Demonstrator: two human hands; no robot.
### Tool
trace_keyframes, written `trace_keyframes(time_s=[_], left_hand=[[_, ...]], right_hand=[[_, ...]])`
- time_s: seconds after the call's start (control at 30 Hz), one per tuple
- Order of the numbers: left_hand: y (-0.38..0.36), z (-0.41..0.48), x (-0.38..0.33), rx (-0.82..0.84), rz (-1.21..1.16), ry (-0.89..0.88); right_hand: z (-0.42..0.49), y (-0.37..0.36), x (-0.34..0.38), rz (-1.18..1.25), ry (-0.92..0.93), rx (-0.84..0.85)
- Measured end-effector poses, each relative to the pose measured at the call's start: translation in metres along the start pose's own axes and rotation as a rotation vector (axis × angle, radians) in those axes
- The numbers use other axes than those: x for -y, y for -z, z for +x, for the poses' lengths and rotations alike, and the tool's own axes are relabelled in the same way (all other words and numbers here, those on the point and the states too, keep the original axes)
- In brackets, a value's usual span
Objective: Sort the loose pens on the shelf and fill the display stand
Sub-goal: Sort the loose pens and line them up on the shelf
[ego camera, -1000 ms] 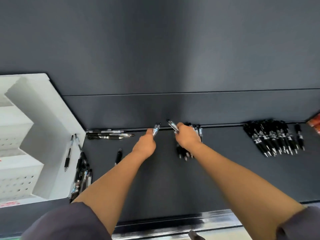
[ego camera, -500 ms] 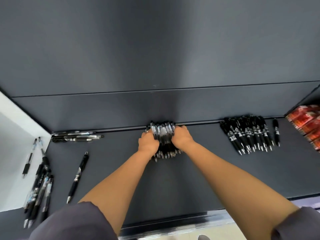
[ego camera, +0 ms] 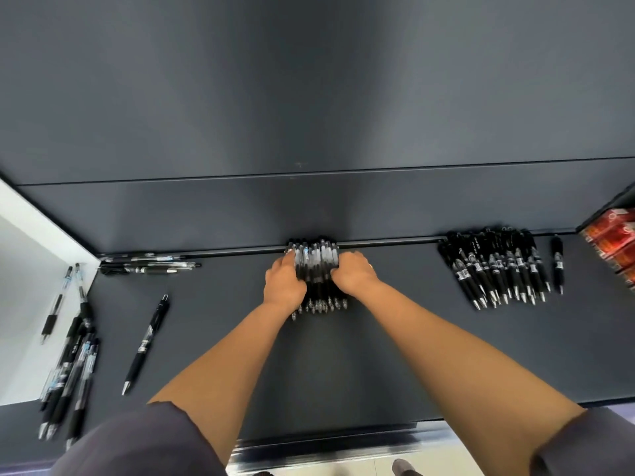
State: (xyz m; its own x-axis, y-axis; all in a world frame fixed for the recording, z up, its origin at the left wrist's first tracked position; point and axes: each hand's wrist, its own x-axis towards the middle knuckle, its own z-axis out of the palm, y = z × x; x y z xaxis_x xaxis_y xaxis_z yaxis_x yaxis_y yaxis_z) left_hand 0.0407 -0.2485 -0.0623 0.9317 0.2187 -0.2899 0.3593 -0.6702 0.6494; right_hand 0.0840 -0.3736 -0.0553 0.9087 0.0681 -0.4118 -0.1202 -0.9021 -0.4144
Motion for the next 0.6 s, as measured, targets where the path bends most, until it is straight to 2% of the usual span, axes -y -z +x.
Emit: trace_keyframes(time_s=[0.23,0.47,0.6], left_hand=[[0.0,-0.005,0.005,-0.025,0.003,-0.006],[0.013,-0.012,0.015,0.038,0.029,-0.07],[0.021,-0.018,0.022,0.077,0.061,-0.114]], right_hand=[[-0.005,0.009,-0.012,-0.077,-0.025,-0.048],[-0.017,0.008,-0.011,-0.169,0.033,-0.029],[-0.029,0.008,-0.005,-0.233,0.042,-0.093]])
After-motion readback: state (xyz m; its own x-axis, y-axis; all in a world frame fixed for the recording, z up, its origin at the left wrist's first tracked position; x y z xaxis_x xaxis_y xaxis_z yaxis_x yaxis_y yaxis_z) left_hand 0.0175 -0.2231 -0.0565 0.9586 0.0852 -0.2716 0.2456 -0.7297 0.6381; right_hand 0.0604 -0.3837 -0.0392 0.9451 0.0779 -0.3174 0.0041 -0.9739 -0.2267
